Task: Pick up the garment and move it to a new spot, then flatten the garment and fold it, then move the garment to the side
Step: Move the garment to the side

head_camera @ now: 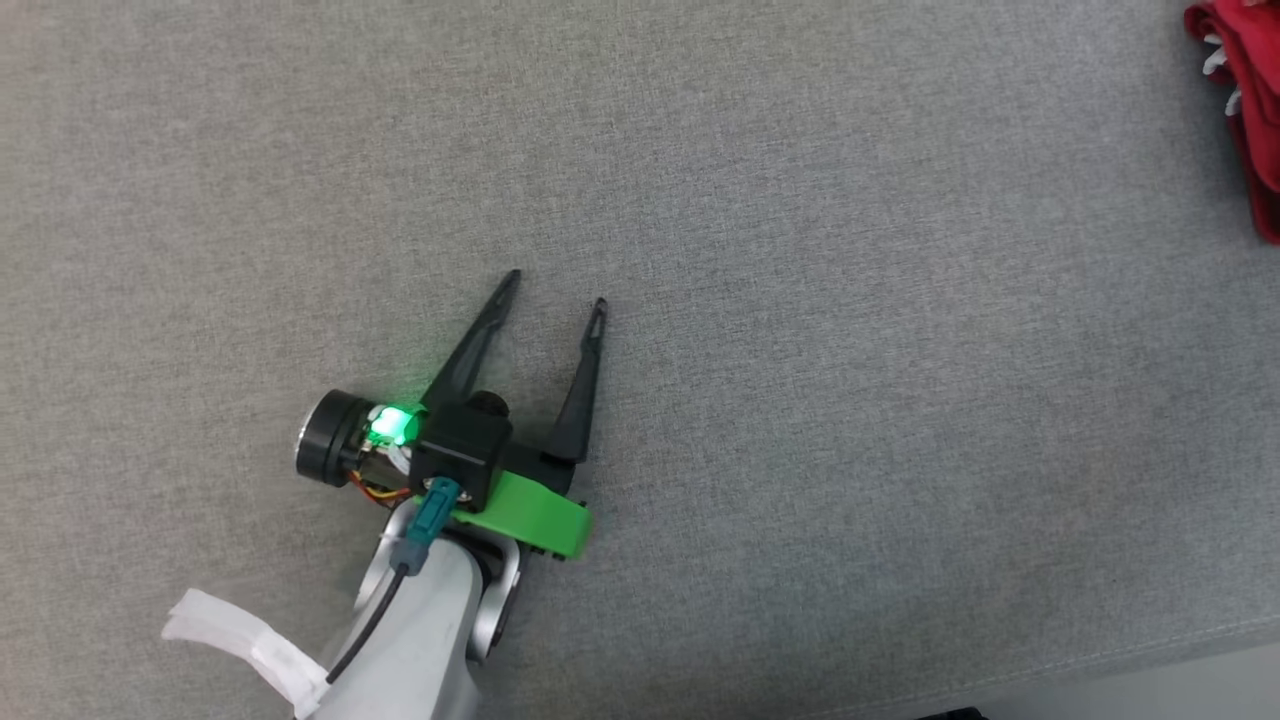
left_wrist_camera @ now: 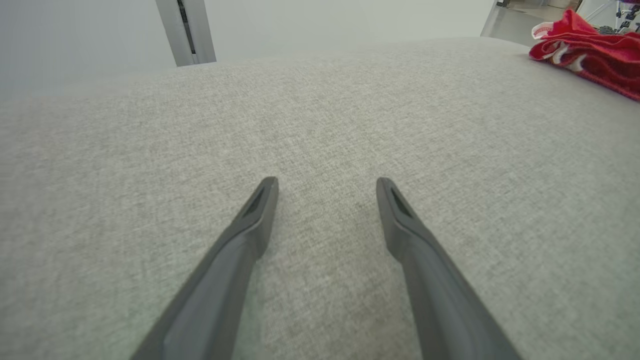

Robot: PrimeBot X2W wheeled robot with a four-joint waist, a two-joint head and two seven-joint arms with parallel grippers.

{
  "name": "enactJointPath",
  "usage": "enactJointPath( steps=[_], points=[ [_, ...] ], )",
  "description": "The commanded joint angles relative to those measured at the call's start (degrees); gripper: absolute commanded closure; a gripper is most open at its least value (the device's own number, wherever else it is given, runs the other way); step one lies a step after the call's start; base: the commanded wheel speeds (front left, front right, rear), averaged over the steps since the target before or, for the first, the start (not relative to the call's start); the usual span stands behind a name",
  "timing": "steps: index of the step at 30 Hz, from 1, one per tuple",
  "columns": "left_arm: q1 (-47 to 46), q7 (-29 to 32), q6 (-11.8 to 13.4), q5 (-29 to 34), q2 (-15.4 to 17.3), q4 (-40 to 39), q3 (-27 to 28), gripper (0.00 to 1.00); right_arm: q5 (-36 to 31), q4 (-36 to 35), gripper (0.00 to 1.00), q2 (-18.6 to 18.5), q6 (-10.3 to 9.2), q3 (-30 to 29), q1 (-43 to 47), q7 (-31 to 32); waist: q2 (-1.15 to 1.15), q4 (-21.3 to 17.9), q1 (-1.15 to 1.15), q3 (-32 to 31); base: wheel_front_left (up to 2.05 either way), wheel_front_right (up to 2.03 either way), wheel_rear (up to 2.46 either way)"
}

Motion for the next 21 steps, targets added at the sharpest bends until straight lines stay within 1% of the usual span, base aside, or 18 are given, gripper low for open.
enactJointPath(
  steps=[1, 5, 9, 15, 18, 21],
  points=[
    [-0.38, 0.07, 0.26, -0.55, 0.53, 0.43, 0.72, 0.00, -1.06, -3.52, 0.00, 1.85, -0.10, -1.71, 1.44, -0.23, 0.00, -0.31, 0.00, -1.31, 0.00, 0.00, 0.00],
    [0.80, 0.07, 0.71, -0.92, 0.49, 0.37, 2.48, 0.00, -1.98, -15.33, 0.00, 8.68, -0.11, -5.73, 6.36, -0.27, 0.00, -0.36, 0.00, -3.74, 0.00, 0.00, 0.00],
    [1.88, 0.07, 1.29, -1.41, 0.47, 0.07, 4.74, 0.00, 0.34, -25.37, 0.00, 14.66, -0.10, -6.45, 11.17, -0.28, 0.00, -0.12, 0.00, -6.44, 0.00, 0.00, 0.00],
    [3.88, 0.07, 1.86, -2.31, 0.46, -0.45, 8.05, 0.00, 5.15, -34.15, 0.00, 20.89, -0.10, -5.11, 18.61, -0.24, 0.00, 1.00, 0.00, -10.65, 0.00, 0.00, 0.00],
    [4.79, 0.07, 1.64, -2.90, 0.46, -0.37, 9.51, 0.00, 7.31, -36.51, 0.00, 23.20, -0.10, -4.48, 22.47, -0.24, 0.00, 1.67, 0.00, -12.44, 0.00, 0.00, 0.00],
    [5.91, 0.07, 2.03, -4.16, 0.45, 0.08, 11.53, 0.00, 8.66, -38.26, 0.00, 24.84, -0.10, -3.87, 27.09, -0.24, 0.00, 2.47, 0.00, -14.36, 0.00, 0.00, 0.00]
  ],
)
